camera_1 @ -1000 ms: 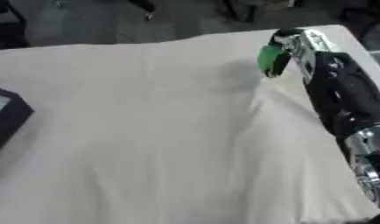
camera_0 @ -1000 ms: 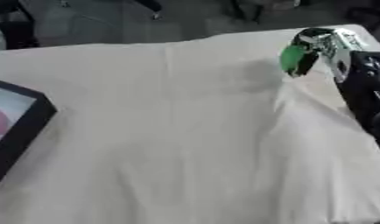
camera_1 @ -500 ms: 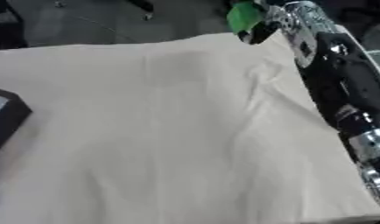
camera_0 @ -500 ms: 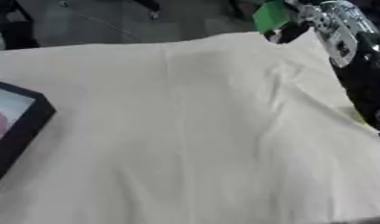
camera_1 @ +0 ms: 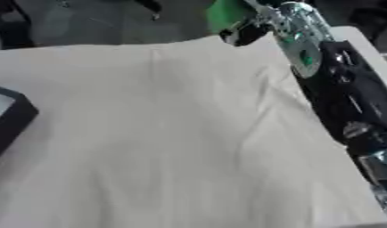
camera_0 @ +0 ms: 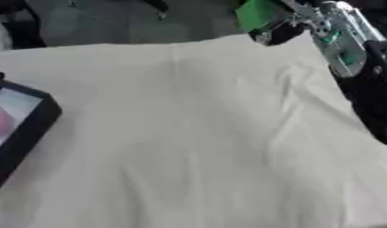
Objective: Pick up the objects with one hand, pass them to the other hand, and then place them into the box on the other side of the table.
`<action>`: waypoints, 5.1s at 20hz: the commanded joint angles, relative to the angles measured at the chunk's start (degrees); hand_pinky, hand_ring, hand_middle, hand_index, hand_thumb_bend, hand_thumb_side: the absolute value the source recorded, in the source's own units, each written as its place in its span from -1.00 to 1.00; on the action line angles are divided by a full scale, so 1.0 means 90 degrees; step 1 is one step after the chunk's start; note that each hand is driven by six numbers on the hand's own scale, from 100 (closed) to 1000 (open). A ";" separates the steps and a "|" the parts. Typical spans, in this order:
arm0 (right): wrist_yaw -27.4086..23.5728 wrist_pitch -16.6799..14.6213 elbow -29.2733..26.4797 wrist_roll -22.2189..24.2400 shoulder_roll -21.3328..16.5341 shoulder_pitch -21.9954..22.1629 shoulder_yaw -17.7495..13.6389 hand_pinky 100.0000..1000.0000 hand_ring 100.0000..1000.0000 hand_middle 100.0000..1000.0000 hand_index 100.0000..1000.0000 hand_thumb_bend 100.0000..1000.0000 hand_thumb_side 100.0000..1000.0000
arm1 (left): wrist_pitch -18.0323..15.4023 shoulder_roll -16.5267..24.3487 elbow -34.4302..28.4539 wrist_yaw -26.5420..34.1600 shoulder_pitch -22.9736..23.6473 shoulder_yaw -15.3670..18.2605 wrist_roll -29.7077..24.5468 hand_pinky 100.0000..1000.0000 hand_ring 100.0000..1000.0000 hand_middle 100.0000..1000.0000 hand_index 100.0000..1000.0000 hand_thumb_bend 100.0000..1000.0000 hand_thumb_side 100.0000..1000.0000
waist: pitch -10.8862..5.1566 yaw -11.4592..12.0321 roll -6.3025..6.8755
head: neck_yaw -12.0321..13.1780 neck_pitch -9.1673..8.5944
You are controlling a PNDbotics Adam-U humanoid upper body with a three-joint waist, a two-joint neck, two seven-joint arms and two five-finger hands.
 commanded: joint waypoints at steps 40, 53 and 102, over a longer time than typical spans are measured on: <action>0.3547 0.0322 -0.1665 -0.1350 0.2633 0.0710 0.2096 0.03 -0.09 -0.08 0.06 -0.79 -1.00 | 0.1439 0.0165 -0.0826 -0.2345 -0.1233 -0.1116 -0.3708 0.73 0.56 0.60 0.66 0.04 -0.01 | -0.0125 0.0092 0.0002 | 0.0295 -0.0073; 0.3451 0.0327 -0.1850 -0.1645 0.2643 0.0726 0.2195 -0.08 -0.18 -0.11 0.04 -0.80 -1.00 | 0.2218 0.0365 -0.1038 -0.2298 -0.1055 -0.1134 -0.3482 0.84 0.61 0.64 0.72 0.08 0.10 | -0.0132 0.0095 0.0013 | 0.0229 -0.0065; 0.3539 0.0348 -0.1807 -0.2022 0.2507 0.0602 0.2219 0.39 0.43 0.51 0.56 0.06 -0.31 | 0.2666 0.0600 0.0360 -0.1452 -0.1114 -0.1210 -0.1585 -0.29 -0.60 -0.83 -0.52 -1.00 -0.99 | -0.0176 0.0046 -0.0009 | 0.0281 0.0067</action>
